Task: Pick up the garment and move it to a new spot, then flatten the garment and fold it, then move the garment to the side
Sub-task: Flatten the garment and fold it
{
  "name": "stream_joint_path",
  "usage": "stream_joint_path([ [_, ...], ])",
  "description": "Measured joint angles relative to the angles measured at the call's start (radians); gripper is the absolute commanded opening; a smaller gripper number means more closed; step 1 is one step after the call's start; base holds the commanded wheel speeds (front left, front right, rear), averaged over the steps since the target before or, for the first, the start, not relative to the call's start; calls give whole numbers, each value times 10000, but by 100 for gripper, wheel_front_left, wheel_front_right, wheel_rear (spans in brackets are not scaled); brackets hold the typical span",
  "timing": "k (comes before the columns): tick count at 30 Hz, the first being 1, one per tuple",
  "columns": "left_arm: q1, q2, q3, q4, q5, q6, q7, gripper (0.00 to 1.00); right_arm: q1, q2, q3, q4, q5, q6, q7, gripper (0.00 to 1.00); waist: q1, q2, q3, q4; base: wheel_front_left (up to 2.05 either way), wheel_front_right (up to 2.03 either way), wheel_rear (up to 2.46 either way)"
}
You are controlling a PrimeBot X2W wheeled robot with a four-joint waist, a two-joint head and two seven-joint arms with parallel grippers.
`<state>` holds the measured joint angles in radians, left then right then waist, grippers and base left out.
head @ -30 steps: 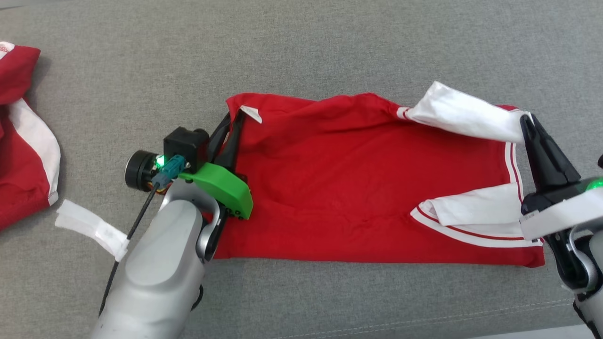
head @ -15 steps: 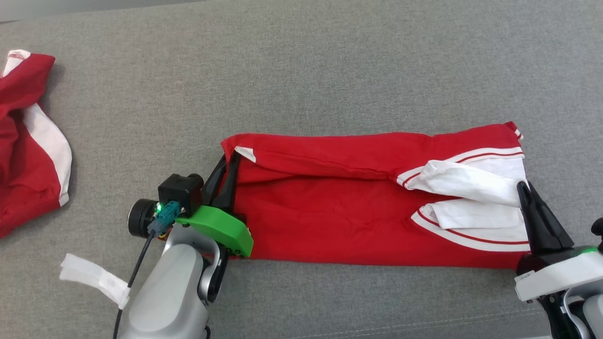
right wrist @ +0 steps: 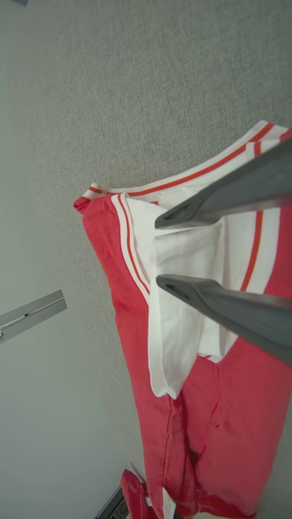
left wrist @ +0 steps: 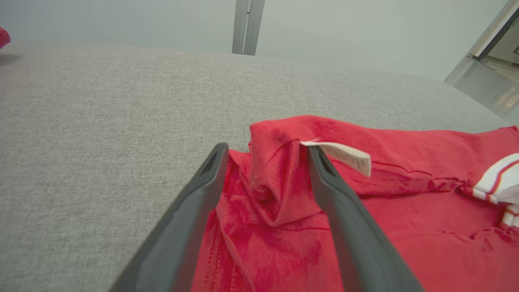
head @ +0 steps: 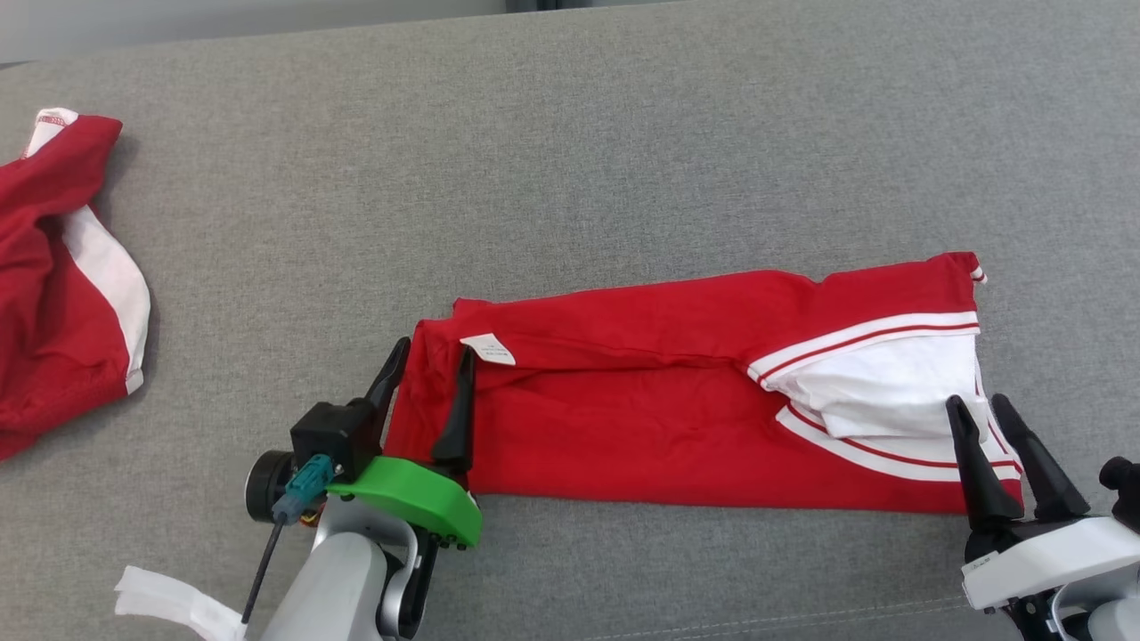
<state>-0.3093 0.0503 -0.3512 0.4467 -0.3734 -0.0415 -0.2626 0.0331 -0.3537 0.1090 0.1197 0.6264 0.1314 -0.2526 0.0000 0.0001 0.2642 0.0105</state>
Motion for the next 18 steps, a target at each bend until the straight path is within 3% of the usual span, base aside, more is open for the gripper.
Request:
stream_joint_path([
  [8, 644, -8, 905, -1281, 303, 251, 0, 100, -374, -301, -449, 138, -221, 0, -40, 100, 0, 0, -323, 66, 0, 0, 0],
  [18, 1262, -10, 2031, -2539, 855, 376, -15, 100, -1532, -579, -715, 1906, -940, 0, 1007, 100, 0, 0, -378, 411, 0, 0, 0],
])
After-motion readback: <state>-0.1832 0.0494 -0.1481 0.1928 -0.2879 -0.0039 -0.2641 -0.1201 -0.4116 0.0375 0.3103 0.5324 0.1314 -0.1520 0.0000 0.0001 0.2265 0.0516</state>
